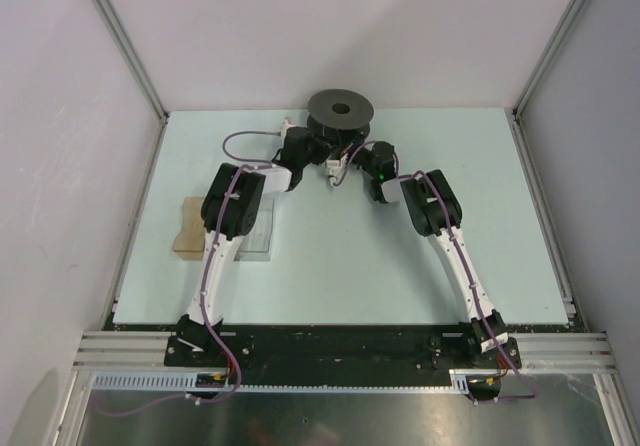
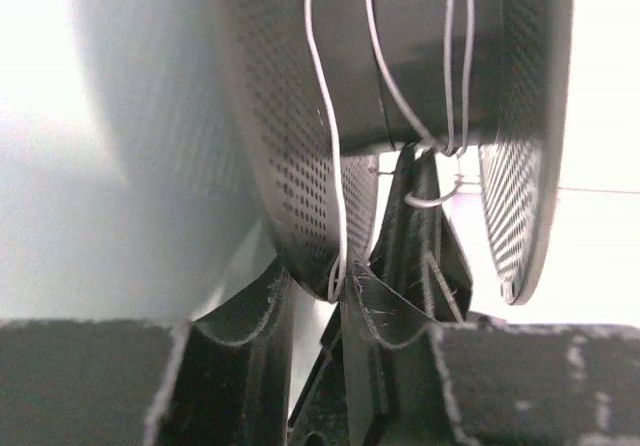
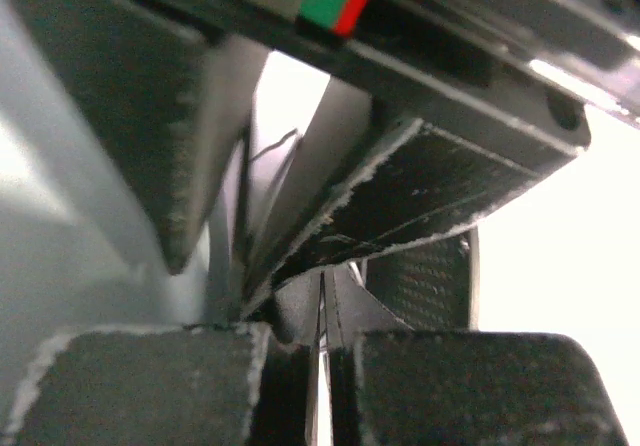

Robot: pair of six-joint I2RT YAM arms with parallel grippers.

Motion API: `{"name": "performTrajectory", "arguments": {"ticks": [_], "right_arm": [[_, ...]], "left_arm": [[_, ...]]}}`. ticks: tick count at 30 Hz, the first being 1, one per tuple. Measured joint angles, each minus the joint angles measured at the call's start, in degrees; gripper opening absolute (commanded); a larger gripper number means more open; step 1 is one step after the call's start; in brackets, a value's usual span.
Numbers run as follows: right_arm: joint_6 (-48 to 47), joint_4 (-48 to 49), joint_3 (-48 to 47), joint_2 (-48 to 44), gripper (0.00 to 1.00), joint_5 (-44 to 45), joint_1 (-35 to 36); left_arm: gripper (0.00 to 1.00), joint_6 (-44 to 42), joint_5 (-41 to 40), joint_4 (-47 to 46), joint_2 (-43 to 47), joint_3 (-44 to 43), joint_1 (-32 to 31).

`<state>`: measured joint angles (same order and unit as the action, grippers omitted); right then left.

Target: Wrap the cables

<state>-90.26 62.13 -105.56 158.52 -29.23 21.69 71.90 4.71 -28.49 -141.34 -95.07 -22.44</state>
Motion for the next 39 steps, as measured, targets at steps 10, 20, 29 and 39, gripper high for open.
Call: {"name": "performTrajectory", "arguments": {"ticks": [10, 20, 29, 39], "right_arm": [[-2.23, -2.38, -0.92, 0.5, 0.0, 0.09, -1.05], [-2.8, 0.79, 8.74, -3.67, 0.17, 0.76, -1.46], [-2.64, 6.82, 20.63, -8.59, 0.36, 1.42, -1.57], [-1.29, 11.98, 27.65, -11.19, 0.44, 1.79, -1.29]], "left_arm": [[0.54, -0.87, 4.15, 2.82, 2.27, 3.5, 0.9], [0.64, -1.64, 6.08, 4.11, 12.9, 10.32, 2.49], [0.69, -2.1, 6.36, 4.5, 14.51, 12.63, 2.49], [0.74, -4.72, 6.29, 4.96, 15.96, 13.27, 2.49]]}}
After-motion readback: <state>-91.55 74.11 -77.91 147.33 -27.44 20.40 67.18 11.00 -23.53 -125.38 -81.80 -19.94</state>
